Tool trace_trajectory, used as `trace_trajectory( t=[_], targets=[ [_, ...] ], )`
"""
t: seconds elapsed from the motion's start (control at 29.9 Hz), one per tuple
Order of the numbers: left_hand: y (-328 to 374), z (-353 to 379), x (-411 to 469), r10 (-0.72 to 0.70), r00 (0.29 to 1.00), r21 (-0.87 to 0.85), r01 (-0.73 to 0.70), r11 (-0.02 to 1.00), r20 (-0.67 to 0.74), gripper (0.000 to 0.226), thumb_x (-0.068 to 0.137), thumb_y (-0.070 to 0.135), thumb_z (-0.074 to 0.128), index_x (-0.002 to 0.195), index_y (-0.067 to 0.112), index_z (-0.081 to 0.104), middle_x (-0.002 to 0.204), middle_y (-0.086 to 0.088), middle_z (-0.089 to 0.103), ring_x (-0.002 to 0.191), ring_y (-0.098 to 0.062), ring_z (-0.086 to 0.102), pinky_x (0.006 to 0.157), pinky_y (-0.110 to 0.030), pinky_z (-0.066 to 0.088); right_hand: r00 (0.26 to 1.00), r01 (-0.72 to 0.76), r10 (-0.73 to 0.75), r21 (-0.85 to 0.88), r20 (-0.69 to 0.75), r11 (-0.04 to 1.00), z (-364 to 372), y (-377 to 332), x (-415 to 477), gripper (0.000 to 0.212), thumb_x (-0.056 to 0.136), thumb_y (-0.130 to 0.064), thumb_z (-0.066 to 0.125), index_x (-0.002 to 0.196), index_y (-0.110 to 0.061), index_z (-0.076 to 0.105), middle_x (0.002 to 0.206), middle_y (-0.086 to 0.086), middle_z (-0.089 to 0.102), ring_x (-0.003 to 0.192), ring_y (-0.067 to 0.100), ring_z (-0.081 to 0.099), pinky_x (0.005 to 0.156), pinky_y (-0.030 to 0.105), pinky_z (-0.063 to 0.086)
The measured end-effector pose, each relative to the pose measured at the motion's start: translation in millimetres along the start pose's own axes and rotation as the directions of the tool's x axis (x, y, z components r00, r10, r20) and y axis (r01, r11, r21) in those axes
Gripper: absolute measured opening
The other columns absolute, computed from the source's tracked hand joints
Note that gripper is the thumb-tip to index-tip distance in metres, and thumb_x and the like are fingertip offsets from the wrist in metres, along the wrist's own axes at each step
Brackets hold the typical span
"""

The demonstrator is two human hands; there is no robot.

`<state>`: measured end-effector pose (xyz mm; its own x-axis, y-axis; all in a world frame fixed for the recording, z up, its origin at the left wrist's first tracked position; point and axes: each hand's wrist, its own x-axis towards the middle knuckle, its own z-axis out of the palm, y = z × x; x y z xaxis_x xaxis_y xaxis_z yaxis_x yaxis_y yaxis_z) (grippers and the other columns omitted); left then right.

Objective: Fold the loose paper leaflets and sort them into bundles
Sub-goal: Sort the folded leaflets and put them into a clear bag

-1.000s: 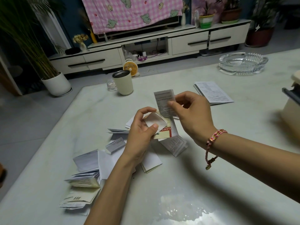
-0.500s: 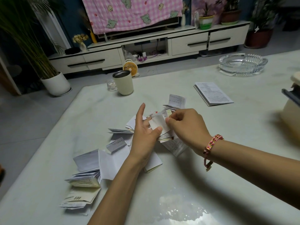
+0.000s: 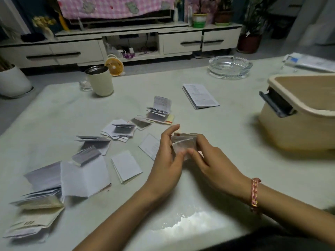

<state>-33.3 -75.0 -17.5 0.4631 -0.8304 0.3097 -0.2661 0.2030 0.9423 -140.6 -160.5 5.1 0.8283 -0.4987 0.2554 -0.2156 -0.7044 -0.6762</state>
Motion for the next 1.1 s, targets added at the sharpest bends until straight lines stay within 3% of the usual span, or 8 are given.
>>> trace_trajectory(
  t=[0.07,0.23,0.47,0.54,0.64,0.8,0.94,1.1],
  targets=[
    [-4,8,-3,-0.011,0.997,0.061,0.006,0.998,0.076,0.045,0.089,0.017,0.045,0.127,0.037,0.034,0.123,0.007,0.053,0.116,-0.005,0.051,0.1,-0.02,0.038,1.0,-0.008,0.008,-0.028,-0.011,1.0,3,15,-13,0.028,0.098,-0.027,0.04,0.122,-0.014,0.045,0.117,0.003,0.061,0.102,0.02,0.058,0.087,0.035,0.044],
    [-6,16,-4,0.003,1.0,0.155,-0.006,0.988,0.016,0.03,0.088,0.008,0.046,0.108,0.03,0.042,0.105,0.016,0.057,0.095,0.007,0.057,0.086,-0.011,0.042,0.999,-0.004,-0.001,-0.112,-0.047,0.994,12,24,-19,0.042,0.092,-0.032,0.035,0.129,-0.015,0.048,0.118,0.005,0.061,0.104,0.021,0.054,0.089,0.032,0.039],
    [11,39,1,-0.188,0.952,-0.165,0.151,0.975,-0.241,0.025,0.086,-0.007,0.056,0.094,0.016,0.049,0.088,0.001,0.063,0.074,-0.003,0.062,0.06,-0.013,0.048,0.911,-0.189,0.284,0.31,-0.298,0.932,7,23,-15,0.012,0.088,-0.015,0.06,0.083,-0.025,0.056,0.074,-0.002,0.061,0.068,0.013,0.056,0.067,0.029,0.046],
    [10,43,6,-0.175,0.954,-0.112,0.151,0.982,-0.244,0.027,0.084,-0.005,0.059,0.092,0.018,0.048,0.089,0.001,0.061,0.077,-0.007,0.06,0.064,-0.015,0.049,0.896,-0.191,0.292,0.303,-0.334,0.934,-1,24,-12,0.018,0.085,-0.011,0.062,0.08,-0.026,0.053,0.07,-0.004,0.059,0.064,0.01,0.053,0.064,0.025,0.045],
    [9,43,19,-0.08,0.984,0.118,0.1,0.988,-0.158,0.034,0.08,-0.001,0.065,0.099,0.023,0.048,0.091,0.013,0.056,0.083,-0.006,0.056,0.077,-0.019,0.046,0.936,-0.128,0.125,0.015,-0.328,0.992,-25,26,-10,0.008,0.086,-0.008,0.06,0.091,-0.014,0.058,0.078,0.002,0.062,0.069,0.016,0.055,0.066,0.024,0.041],
    [-4,46,25,0.198,0.978,0.419,-0.206,0.885,0.063,0.044,0.081,0.018,0.058,0.124,0.024,0.048,0.114,0.009,0.048,0.107,-0.012,0.048,0.094,-0.019,0.037,0.978,0.002,-0.089,-0.416,-0.19,0.909,-45,45,-8,0.018,0.085,-0.01,0.053,0.099,-0.005,0.064,0.086,0.016,0.068,0.078,0.037,0.06,0.065,0.034,0.04],
    [-14,46,23,0.117,0.978,0.348,-0.171,0.922,0.171,0.044,0.093,0.013,0.05,0.134,0.023,0.038,0.119,0.002,0.05,0.11,-0.006,0.048,0.095,-0.012,0.035,0.987,0.014,-0.065,-0.322,-0.147,0.946,-29,52,-12,0.029,0.084,-0.01,0.046,0.107,-0.005,0.063,0.095,0.016,0.065,0.088,0.034,0.061,0.075,0.036,0.045],
    [-20,46,26,0.109,0.982,0.422,-0.165,0.892,0.153,0.032,0.095,0.016,0.04,0.125,0.009,0.051,0.117,0.001,0.053,0.104,0.001,0.044,0.089,0.001,0.027,0.945,-0.088,0.051,-0.101,-0.322,0.991,-10,48,-13,0.024,0.092,-0.003,0.049,0.115,-0.002,0.055,0.113,0.014,0.06,0.103,0.026,0.056,0.081,0.013,0.031]
  ],
)
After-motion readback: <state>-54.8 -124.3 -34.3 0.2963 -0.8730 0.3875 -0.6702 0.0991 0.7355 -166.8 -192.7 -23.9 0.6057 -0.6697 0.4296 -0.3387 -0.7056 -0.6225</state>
